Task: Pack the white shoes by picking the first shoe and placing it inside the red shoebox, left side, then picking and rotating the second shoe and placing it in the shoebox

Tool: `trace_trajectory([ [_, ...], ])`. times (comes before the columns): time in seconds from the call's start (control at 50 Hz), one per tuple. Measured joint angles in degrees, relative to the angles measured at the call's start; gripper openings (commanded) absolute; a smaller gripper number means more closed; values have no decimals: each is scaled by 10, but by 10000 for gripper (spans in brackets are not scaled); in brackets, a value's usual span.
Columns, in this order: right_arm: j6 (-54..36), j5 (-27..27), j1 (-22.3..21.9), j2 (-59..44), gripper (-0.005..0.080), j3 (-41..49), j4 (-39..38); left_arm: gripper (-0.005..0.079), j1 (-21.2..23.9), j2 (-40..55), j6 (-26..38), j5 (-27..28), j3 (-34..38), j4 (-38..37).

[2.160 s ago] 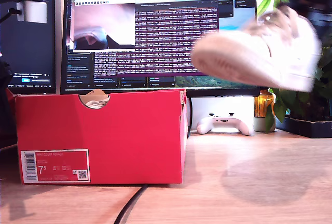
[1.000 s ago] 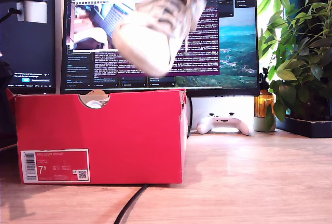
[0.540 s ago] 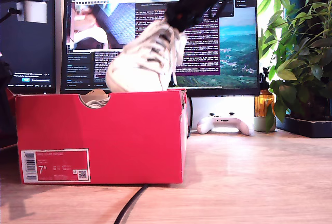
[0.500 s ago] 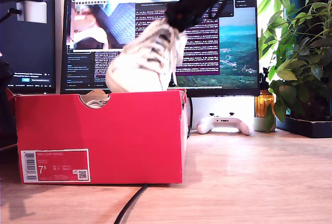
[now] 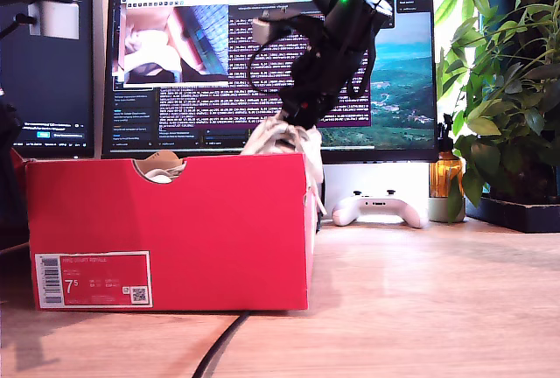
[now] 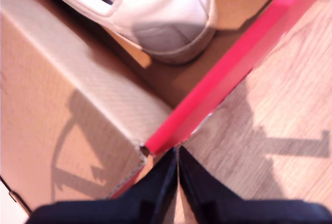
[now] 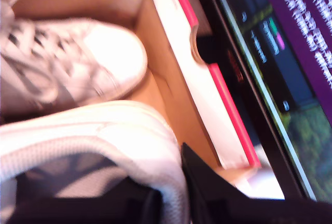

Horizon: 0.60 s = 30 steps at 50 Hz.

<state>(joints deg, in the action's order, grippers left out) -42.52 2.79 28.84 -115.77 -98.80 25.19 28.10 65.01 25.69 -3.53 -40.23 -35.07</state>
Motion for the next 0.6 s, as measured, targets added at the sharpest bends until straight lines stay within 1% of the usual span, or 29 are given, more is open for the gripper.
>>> trace_trajectory([
  [0.06, 0, -7, 5, 0, -9, 0, 7, -17, 0, 0, 0, 0, 0, 0],
  [0.1, 0, -11, 9, 0, 24, 0, 7, -17, 0, 0, 0, 0, 0, 0],
  [0.22, 0, -45, 26, 0, 227, 0, 1, -17, 0, 0, 0, 0, 0, 0],
  [0.26, 3, -52, 33, 0, 258, 0, -4, -17, 0, 0, 0, 0, 0, 0],
  [0.34, 4, -65, 47, 0, 263, -1, -15, -17, 0, 0, 0, 0, 0, 0],
  [0.48, 4, -103, 62, 0, 268, -4, -29, -17, 0, 0, 0, 0, 0, 0],
  [0.6, 4, -133, 65, 0, 267, -12, -33, -17, 0, 0, 0, 0, 0, 0],
])
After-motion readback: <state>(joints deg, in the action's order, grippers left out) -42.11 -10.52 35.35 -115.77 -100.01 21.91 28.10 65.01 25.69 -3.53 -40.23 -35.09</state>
